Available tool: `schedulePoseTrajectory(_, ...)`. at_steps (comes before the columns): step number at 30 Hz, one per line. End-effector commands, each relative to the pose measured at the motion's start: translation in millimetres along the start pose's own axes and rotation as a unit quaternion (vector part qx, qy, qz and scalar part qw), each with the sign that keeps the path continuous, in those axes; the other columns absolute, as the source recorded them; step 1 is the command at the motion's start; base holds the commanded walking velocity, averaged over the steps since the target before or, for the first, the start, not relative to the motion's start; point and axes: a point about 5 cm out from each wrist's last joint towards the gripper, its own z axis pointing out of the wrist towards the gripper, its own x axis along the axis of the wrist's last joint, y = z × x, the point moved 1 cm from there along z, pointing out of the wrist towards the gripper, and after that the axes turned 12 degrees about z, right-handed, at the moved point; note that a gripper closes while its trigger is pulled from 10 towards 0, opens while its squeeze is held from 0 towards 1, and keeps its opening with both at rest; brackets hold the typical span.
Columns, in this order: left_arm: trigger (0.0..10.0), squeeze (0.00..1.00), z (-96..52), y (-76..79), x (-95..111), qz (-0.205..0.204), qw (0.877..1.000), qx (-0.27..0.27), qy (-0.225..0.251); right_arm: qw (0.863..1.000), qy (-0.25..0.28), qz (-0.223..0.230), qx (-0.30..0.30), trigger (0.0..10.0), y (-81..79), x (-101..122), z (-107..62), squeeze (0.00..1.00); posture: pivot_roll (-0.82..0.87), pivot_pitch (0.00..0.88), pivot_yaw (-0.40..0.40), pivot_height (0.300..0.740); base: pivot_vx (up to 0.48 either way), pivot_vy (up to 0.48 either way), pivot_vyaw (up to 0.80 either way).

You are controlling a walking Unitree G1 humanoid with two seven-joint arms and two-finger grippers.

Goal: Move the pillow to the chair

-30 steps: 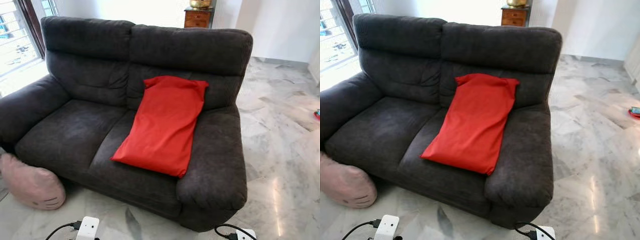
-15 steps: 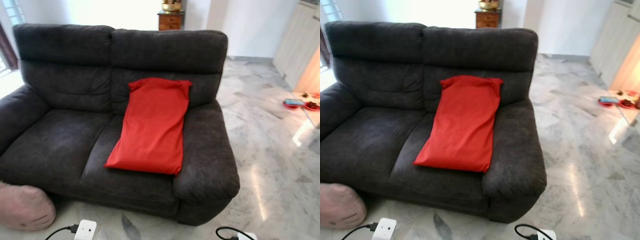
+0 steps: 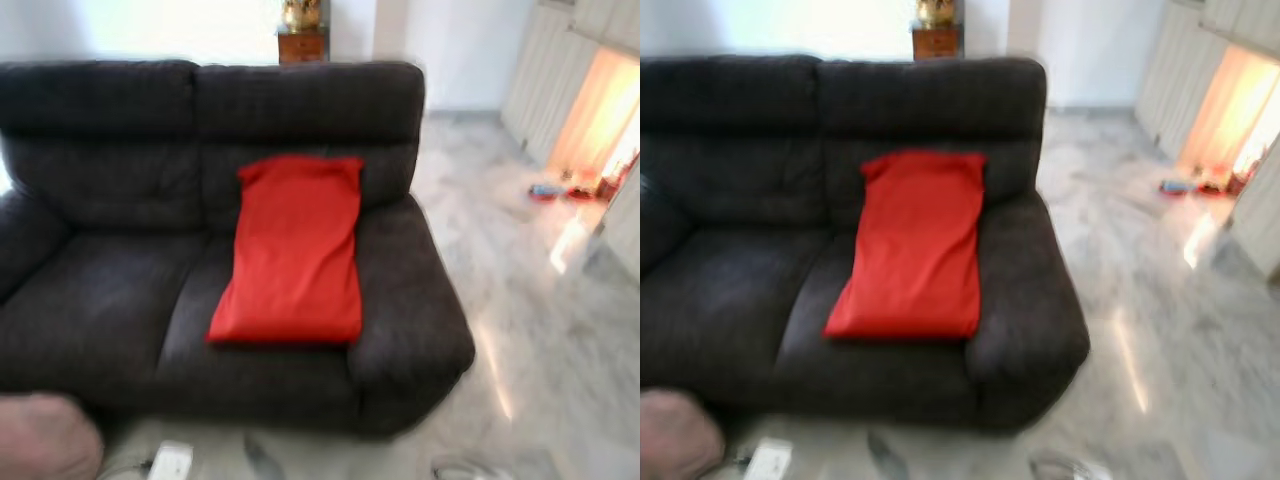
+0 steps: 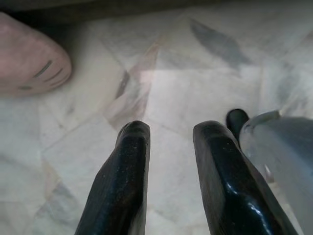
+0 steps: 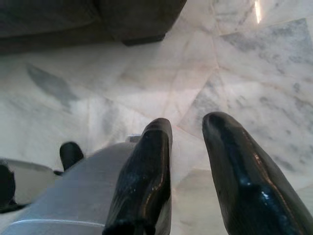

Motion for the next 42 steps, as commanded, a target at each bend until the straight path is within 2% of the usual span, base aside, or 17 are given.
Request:
schedulePoseTrajectory(1,10.0,0.0,0.5,2.0,2,-0.004,1.0,-0.001,-0.001,1.0,0.006,0.005,-0.009,10.0,6.8,5,0.0,0.0,-0.06,0.0,0.02,0.74,0.0,0.296,0.0)
schedulePoseTrajectory(27,10.0,0.0,-1.5,1.2,-9,-0.015,1.0,0.0,-0.022,1.0,0.004,0.019,-0.019,10.0,16.3,9,-0.5,0.0,-0.06,0.0,0.008,0.74,0.0,0.296,0.0)
schedulePoseTrajectory(42,10.0,0.0,-1.2,2.4,-8,-0.017,1.0,-0.001,-0.02,0.999,0.004,0.024,-0.021,10.0,17.4,12,0.0,0.0,-0.06,0.0,0.013,0.74,0.0,0.313,0.0)
